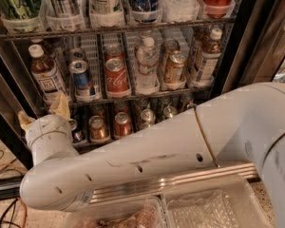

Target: Pick blue plastic bottle from middle shelf of fridge

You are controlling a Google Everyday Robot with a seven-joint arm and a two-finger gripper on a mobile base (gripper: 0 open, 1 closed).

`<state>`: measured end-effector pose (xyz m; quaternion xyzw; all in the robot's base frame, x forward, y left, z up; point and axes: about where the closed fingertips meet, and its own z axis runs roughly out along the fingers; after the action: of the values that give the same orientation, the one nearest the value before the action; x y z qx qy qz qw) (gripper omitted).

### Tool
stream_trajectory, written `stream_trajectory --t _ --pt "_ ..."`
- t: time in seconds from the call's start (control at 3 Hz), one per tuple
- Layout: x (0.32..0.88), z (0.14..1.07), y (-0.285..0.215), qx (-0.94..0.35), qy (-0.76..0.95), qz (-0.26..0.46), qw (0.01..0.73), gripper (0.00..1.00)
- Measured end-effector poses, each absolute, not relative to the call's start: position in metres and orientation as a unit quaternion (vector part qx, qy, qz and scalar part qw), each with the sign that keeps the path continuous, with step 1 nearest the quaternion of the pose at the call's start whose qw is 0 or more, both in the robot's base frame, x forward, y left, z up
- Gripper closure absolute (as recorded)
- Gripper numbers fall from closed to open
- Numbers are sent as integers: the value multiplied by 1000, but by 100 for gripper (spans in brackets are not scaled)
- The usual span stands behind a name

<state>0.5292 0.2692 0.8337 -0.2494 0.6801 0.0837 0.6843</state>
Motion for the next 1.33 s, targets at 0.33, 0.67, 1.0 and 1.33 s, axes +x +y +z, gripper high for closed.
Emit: stream_trajectory --t 0.33,0.67,1.0,1.33 --pt "536 836 265 -242 678 81 689 34" --pt "544 838 257 -226 678 77 695 35" --pt "560 834 263 -213 678 87 699 35" --pt "570 835 269 -214 675 91 700 37"
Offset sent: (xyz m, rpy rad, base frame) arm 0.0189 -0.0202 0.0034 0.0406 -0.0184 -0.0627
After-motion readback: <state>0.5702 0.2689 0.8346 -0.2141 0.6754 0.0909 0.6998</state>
